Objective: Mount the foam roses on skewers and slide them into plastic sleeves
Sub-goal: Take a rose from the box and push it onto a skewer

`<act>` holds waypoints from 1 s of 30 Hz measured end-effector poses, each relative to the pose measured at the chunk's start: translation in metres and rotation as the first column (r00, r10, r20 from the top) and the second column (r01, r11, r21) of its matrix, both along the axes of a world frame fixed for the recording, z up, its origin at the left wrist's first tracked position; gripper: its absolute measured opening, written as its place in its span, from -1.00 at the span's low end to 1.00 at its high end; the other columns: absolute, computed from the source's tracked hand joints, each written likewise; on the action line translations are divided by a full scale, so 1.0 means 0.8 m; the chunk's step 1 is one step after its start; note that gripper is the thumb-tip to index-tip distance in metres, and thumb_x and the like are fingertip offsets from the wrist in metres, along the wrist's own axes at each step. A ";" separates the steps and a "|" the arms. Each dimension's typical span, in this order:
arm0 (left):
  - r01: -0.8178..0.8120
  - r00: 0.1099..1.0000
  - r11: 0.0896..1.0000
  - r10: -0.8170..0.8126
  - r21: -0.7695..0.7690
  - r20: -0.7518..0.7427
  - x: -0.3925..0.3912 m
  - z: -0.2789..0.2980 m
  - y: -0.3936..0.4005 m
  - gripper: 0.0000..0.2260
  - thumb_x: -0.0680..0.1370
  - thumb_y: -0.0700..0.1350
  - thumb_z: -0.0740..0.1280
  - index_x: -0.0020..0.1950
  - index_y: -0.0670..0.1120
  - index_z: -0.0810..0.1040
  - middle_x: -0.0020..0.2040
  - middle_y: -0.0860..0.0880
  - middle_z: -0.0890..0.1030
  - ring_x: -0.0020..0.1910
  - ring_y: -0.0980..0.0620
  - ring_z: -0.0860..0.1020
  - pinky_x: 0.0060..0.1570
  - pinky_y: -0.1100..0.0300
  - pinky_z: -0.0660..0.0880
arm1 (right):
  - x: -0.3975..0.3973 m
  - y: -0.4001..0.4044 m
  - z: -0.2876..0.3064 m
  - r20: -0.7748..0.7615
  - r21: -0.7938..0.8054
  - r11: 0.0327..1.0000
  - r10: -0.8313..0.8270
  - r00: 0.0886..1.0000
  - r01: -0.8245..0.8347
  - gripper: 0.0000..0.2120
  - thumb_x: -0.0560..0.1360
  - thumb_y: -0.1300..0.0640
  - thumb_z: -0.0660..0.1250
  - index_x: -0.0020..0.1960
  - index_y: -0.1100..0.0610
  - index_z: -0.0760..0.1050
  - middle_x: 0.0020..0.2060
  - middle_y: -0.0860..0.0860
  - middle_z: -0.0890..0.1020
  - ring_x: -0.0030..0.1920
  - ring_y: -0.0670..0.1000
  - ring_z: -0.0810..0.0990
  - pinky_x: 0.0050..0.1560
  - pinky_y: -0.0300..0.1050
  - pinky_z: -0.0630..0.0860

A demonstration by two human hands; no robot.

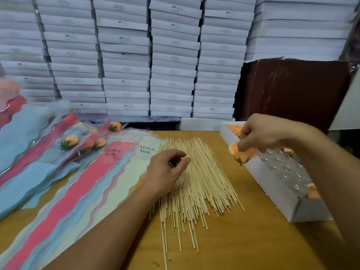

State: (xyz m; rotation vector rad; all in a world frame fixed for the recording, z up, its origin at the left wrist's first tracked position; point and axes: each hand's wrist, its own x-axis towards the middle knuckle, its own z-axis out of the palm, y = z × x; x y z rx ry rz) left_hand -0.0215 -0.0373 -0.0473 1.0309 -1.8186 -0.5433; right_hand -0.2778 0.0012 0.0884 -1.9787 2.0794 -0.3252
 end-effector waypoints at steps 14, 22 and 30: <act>0.186 0.975 0.973 -0.165 0.140 -0.150 -0.003 0.003 0.005 -0.73 0.46 -0.11 0.53 0.14 -0.05 0.65 -0.10 -0.06 0.67 -0.10 -0.06 0.61 -0.03 0.04 0.60 | 0.112 -0.058 -0.069 0.427 -0.103 0.994 0.008 0.904 0.039 -0.76 0.41 0.06 0.45 -0.34 0.19 0.59 -0.59 0.02 0.52 -0.57 -0.01 0.46 -0.52 -0.22 0.40; -0.038 0.979 0.989 0.065 0.141 -0.195 0.002 -0.002 -0.012 -0.90 0.53 -0.05 0.47 -0.02 -0.05 0.68 -0.19 -0.08 0.65 -0.18 -0.06 0.59 -0.07 0.00 0.58 | 0.110 -0.078 -0.107 0.793 -0.098 0.988 0.003 0.610 0.122 -0.60 0.62 -0.10 0.29 -0.07 0.23 0.64 -0.39 0.05 0.65 -0.49 -0.06 0.50 -0.52 -0.17 0.42; -0.124 0.941 0.961 0.194 0.248 -0.279 0.007 -0.001 -0.025 -0.78 0.53 0.02 0.44 -0.17 -0.12 0.64 -0.20 -0.17 0.66 -0.15 -0.20 0.64 -0.04 -0.16 0.58 | 0.135 -0.091 -0.159 0.090 -0.252 0.956 -0.130 0.987 0.148 -0.73 0.55 0.04 0.41 -0.26 0.17 0.56 -0.30 0.05 0.62 -0.24 0.10 0.61 -0.30 -0.07 0.49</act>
